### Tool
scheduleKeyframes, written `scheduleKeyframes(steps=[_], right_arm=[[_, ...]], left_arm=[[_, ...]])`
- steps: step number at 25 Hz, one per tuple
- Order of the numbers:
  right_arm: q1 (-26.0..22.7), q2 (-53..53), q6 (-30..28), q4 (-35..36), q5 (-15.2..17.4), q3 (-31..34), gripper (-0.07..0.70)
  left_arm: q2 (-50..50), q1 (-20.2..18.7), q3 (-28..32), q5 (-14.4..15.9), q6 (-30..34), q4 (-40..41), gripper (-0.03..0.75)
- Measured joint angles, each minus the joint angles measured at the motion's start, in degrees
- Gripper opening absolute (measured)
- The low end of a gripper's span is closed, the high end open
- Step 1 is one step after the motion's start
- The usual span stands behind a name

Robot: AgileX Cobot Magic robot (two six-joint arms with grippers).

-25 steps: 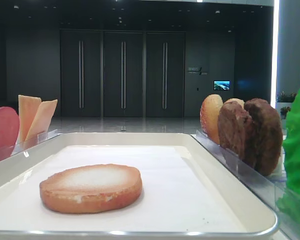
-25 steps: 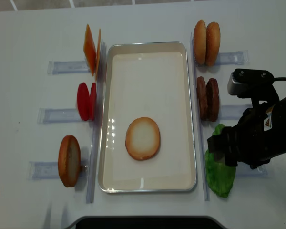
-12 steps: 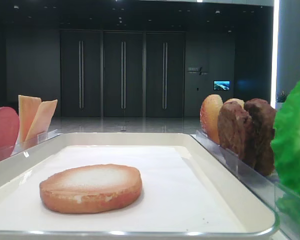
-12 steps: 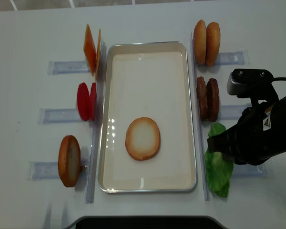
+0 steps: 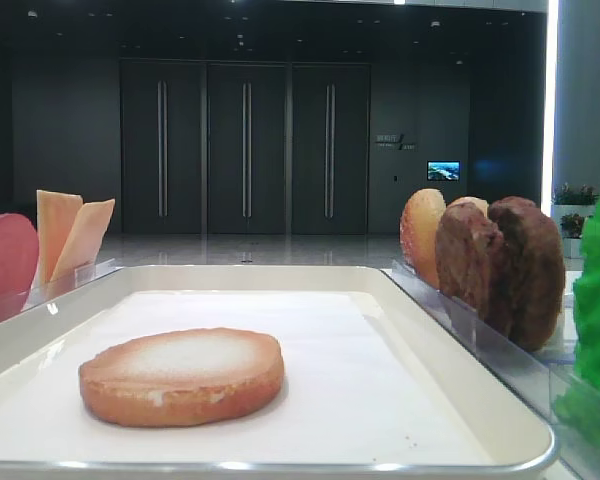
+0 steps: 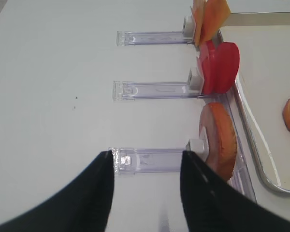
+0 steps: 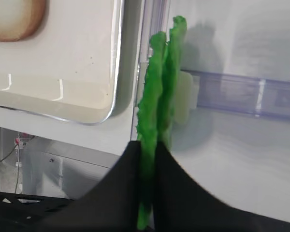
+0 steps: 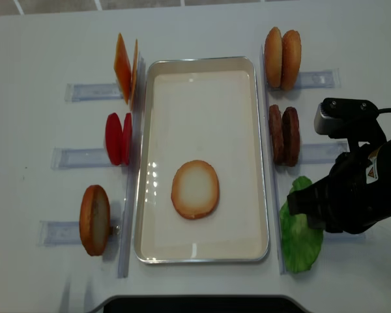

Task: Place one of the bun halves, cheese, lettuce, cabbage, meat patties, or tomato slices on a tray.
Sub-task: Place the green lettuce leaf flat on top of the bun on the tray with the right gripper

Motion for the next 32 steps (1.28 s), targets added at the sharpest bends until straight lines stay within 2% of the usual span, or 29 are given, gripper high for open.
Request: scheduleKeyframes(steps=[9, 17, 19, 27, 29, 32], right_arm=[[0.0, -3.8, 1.9, -0.1, 6.4, -6.5, 0.026], [0.3, -4.7, 1.9, 1.5, 6.5, -7.3, 0.026], [1.7, -4.7, 1.4, 3.5, 4.9, -7.3, 0.026], [9.7, -2.6, -0.7, 9.9, -8.2, -7.3, 0.026], [10.1, -1.0, -3.8, 13.0, -10.6, -7.3, 0.026], [10.2, 2.4, -14.2, 22.4, -14.0, -7.3, 0.026]], left_arm=[[0.0, 0.0, 0.0, 0.0, 0.0, 0.0, 0.345], [0.0, 0.0, 0.0, 0.0, 0.0, 0.0, 0.345], [0.0, 0.0, 0.0, 0.0, 0.0, 0.0, 0.345], [0.0, 0.0, 0.0, 0.0, 0.0, 0.0, 0.345], [0.0, 0.0, 0.0, 0.0, 0.0, 0.0, 0.345], [0.0, 0.0, 0.0, 0.0, 0.0, 0.0, 0.345]])
